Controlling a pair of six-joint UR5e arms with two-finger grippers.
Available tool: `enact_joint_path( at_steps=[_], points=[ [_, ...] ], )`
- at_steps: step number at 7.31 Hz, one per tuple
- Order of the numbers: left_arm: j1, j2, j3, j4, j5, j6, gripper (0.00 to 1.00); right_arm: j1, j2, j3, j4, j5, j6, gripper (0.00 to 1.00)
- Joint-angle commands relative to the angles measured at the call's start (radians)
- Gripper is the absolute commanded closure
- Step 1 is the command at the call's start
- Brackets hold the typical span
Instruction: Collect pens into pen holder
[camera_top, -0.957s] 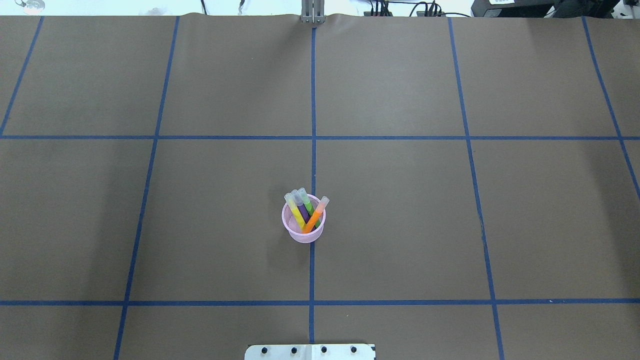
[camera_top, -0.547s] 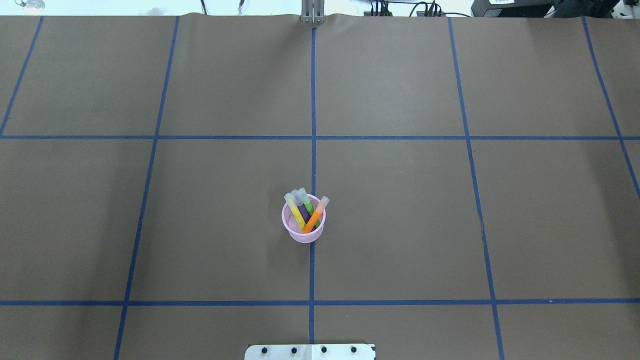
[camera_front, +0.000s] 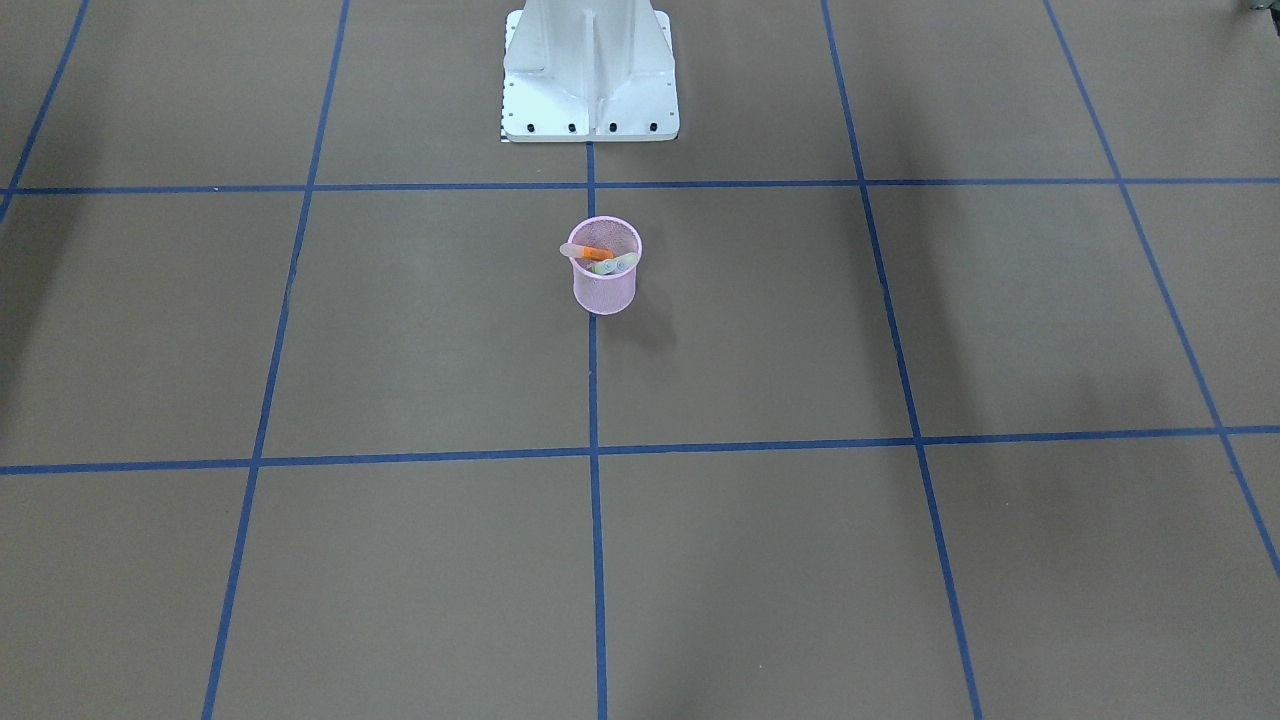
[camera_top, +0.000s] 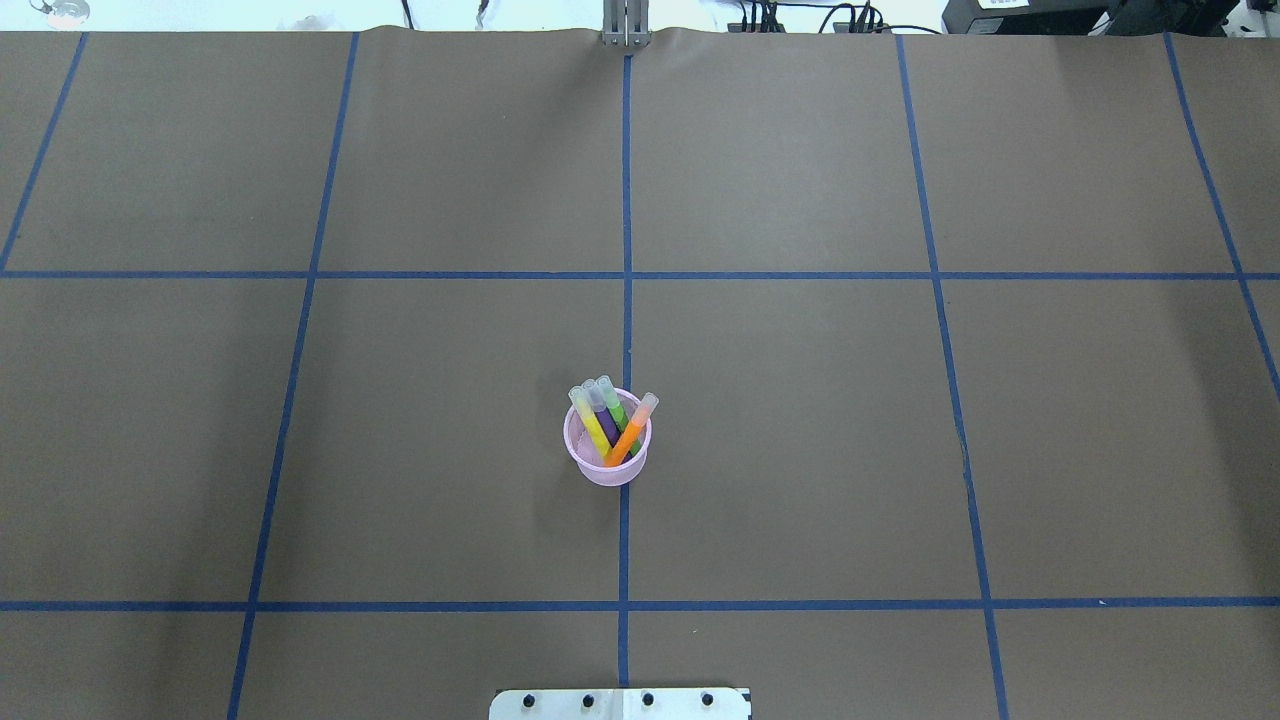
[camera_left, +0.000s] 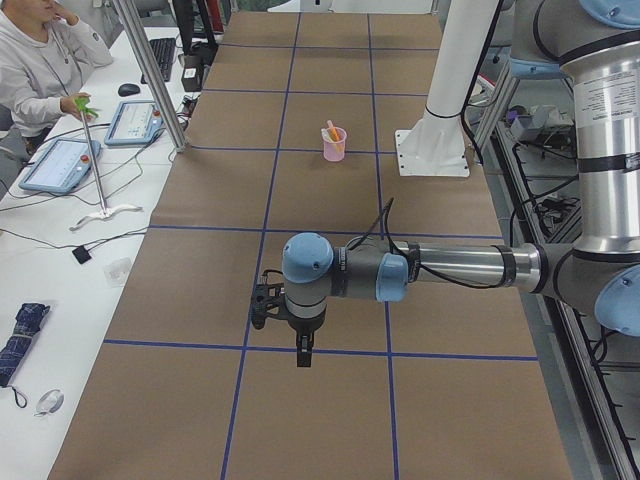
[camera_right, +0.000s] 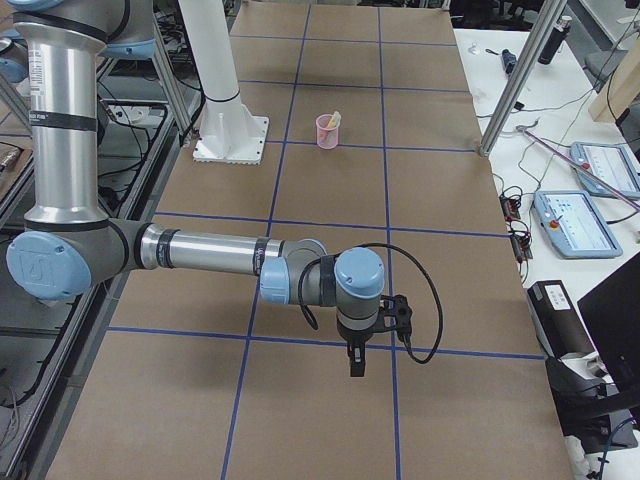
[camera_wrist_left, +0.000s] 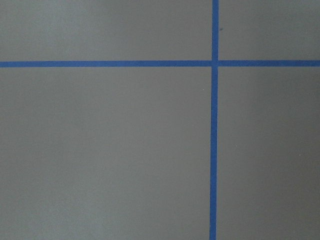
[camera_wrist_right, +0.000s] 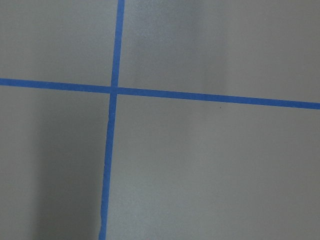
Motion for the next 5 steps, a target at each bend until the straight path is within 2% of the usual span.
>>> enact_joint_path(
  at_steps=[1, 5],
  points=[
    [0.0, 0.001, 0.002, 0.002, 0.001, 0.0, 0.0, 0.0, 0.003, -0.001, 0.0, 0.0, 0.0, 0.0],
    [0.0, 0.022, 0.005, 0.002, -0.001, -0.002, 0.0, 0.0, -0.031, 0.002, 0.0, -0.034, -0.002, 0.0]
  ],
)
